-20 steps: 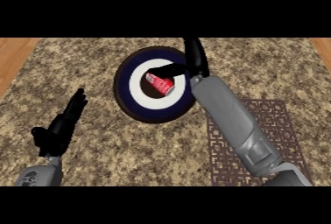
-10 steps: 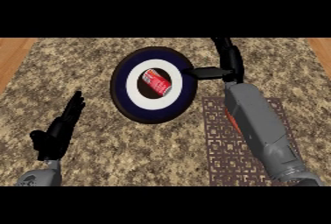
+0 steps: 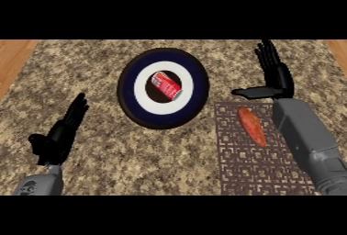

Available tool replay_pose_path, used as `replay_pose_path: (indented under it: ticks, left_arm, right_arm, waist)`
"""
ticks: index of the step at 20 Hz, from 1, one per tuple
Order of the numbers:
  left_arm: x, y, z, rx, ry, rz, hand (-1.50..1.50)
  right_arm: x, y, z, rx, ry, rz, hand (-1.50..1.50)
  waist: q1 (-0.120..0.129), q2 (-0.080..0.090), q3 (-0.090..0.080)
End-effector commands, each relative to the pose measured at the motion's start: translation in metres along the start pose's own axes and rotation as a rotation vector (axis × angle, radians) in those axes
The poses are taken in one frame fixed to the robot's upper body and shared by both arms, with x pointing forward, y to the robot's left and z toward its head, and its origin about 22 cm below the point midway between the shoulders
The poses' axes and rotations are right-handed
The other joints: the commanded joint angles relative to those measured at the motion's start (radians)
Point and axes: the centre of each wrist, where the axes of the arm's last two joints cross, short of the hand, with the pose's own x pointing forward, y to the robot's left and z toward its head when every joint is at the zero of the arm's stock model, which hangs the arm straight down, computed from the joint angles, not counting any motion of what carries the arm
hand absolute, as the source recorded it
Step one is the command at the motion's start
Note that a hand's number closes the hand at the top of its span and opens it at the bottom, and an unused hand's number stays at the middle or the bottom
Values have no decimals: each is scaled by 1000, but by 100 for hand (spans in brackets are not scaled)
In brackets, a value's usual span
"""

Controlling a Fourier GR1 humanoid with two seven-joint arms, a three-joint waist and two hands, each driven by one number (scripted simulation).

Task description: Pick the can from the placemat and place it in the plate

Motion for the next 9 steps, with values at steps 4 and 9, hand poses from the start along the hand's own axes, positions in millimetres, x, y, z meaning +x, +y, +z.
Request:
replay_pose_path:
  ticks: [4, 9]
  left_arm:
    - [0, -11, -9, -9, -7, 7, 0]
    - [4, -1, -3, -12, -10, -8, 0]
  right_arm:
    - [-14, -30, 24, 38, -14, 45, -150]
    - [-20, -24, 27, 19, -39, 57, -150]
  waist:
    - [13, 7, 1]
    - [12, 2, 1]
